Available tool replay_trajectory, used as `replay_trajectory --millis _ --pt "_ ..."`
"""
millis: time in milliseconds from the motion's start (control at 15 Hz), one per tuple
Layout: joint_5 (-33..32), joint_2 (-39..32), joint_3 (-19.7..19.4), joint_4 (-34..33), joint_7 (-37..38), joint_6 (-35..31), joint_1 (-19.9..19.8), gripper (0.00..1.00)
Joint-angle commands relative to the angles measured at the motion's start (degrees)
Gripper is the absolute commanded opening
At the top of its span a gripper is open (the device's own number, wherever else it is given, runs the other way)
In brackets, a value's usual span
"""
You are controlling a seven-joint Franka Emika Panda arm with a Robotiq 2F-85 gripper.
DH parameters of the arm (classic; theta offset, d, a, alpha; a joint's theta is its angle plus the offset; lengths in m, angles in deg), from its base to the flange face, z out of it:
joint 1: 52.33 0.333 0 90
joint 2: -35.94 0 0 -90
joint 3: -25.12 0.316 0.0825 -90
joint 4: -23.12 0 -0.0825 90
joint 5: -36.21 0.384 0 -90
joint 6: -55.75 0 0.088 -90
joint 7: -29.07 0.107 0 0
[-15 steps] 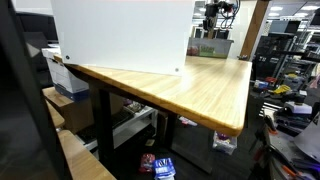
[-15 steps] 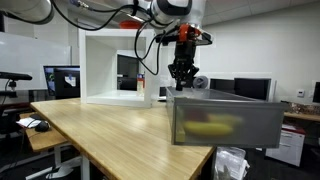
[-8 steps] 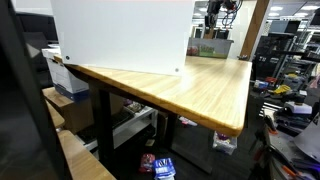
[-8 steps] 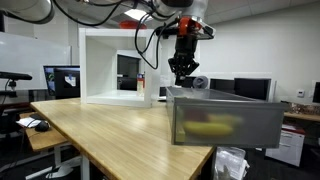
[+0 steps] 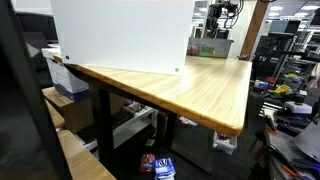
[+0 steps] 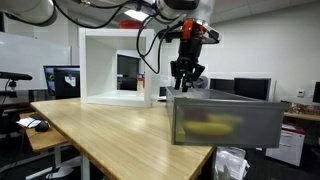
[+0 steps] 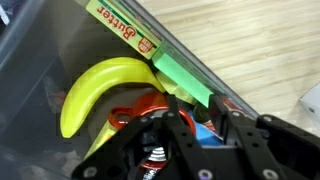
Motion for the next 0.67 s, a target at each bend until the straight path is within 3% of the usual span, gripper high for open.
replay_trajectory --millis 0,400,600 --pt "0.19 -1.95 -0.66 -2.45 1.47 1.68 -0.95 0.67" --pt "-1.24 -4.72 -2.12 -5.00 1.11 1.03 -1.12 0.97" --pt "-2.67 -6.07 -2.44 -6.61 -0.66 1.50 -0.89 1.00"
